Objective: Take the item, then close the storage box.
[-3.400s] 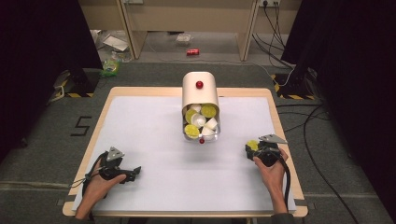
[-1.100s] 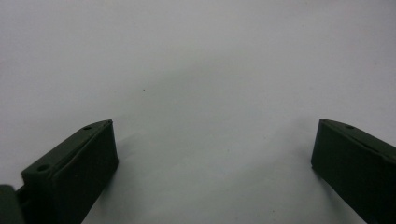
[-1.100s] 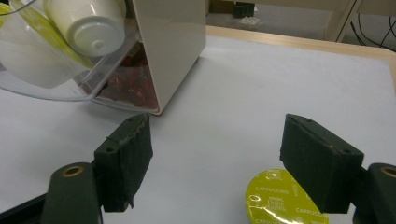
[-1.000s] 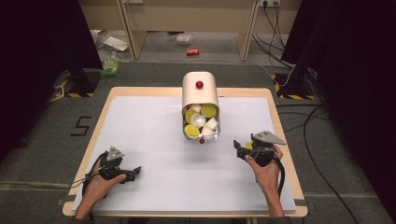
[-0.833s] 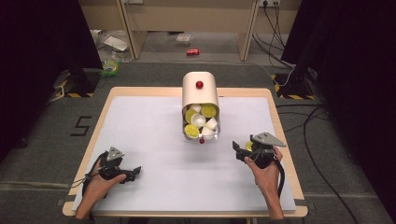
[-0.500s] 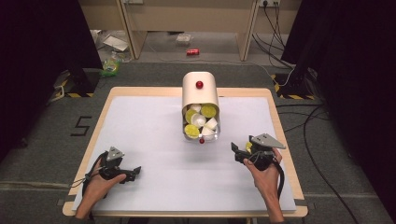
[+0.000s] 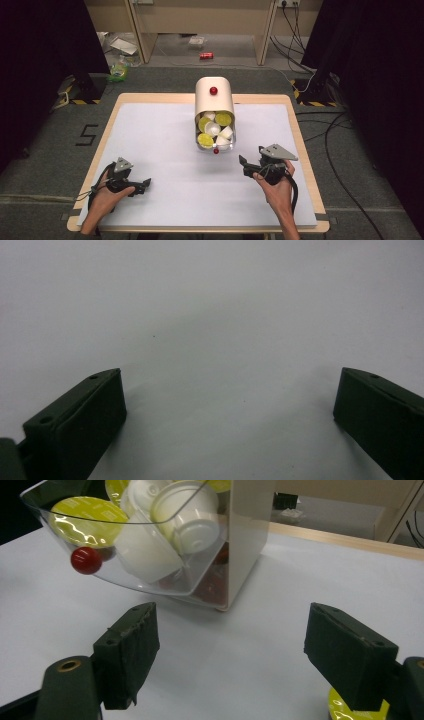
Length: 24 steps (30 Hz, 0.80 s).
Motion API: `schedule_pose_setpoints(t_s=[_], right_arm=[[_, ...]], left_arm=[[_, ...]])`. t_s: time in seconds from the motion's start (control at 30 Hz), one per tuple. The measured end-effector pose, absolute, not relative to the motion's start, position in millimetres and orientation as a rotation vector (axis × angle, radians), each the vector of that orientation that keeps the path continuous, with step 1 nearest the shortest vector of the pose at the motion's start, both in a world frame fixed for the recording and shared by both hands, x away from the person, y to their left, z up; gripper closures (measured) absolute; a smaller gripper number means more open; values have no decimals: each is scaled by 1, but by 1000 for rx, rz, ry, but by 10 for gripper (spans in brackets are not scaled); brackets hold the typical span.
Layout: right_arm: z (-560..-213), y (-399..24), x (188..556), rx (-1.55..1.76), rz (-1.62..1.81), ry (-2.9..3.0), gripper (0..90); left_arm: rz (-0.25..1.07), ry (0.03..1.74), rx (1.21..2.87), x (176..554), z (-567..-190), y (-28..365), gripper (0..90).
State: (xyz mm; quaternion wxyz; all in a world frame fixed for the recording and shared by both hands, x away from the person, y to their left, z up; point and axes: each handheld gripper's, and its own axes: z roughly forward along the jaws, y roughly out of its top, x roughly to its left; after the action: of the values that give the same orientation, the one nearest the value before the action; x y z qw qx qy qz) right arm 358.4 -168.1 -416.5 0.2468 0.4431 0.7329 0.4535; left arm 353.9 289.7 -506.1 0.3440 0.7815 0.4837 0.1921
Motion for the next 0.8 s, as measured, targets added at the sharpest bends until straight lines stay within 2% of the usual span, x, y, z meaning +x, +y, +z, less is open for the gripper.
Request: schedule_pose_setpoints(t_s=[0.8], right_arm=[[-416, -148, 366, 1161, 1227, 2033, 226]], left_arm=[[501, 1256, 2031, 354, -506, 290, 0]])
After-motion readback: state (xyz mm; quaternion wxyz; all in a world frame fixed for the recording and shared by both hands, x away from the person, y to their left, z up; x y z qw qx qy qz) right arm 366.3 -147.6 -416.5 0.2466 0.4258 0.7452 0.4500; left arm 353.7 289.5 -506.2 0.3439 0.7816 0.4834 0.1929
